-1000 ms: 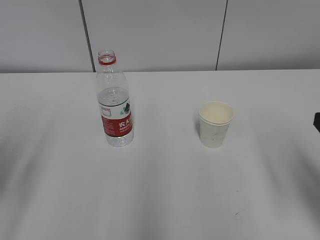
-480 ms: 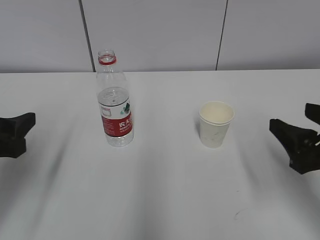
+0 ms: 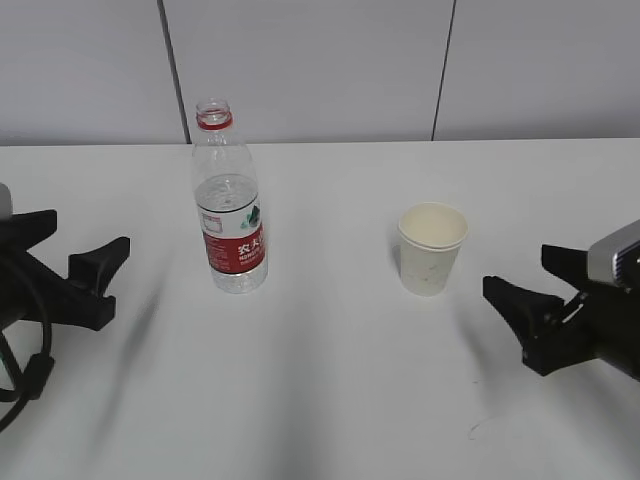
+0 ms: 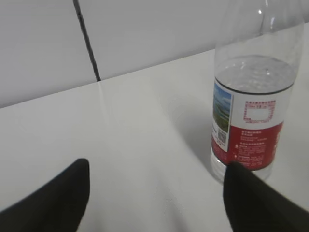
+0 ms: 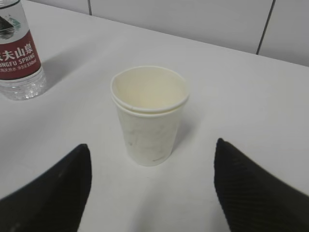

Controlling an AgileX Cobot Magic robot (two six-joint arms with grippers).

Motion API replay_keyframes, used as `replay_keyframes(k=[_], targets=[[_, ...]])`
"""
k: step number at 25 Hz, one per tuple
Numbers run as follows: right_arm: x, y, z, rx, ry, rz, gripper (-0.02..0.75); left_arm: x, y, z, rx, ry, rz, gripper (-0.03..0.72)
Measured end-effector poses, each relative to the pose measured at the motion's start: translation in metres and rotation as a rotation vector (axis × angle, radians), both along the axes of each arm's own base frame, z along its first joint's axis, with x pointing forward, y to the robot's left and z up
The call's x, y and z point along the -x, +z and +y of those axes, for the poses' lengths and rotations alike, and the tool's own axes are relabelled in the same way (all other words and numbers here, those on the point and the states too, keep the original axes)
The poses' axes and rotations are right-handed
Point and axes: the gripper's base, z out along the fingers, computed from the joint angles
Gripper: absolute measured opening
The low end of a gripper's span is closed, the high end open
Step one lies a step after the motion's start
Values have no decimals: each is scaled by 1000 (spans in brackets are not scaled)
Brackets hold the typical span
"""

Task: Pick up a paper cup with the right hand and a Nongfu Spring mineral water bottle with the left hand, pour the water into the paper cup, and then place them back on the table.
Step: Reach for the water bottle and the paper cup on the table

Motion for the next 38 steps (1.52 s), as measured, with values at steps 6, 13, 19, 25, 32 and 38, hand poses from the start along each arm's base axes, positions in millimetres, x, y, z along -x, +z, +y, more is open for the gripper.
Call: replay_keyframes(k=[6,13,19,25,32,38], targets=[[-14,-34,2,39,26,62,587,-8,-30,-6,30,-34,14,523],[-29,-45,3,43,38,76,587,-22,-48,-16,16,-102,54,550],[-46,-42,6,46,69,24,587,-37,-47,-21,29,-108,27,555],[-65,-54,9,46,105,25,587,-46,-48,-25,41,-123,18,555],[-88,-74,13,7,123,49,611,-47,-47,-26,44,-128,11,555],[-100,-79,18,-28,174,47,661,-47,-47,-26,49,-127,13,555]])
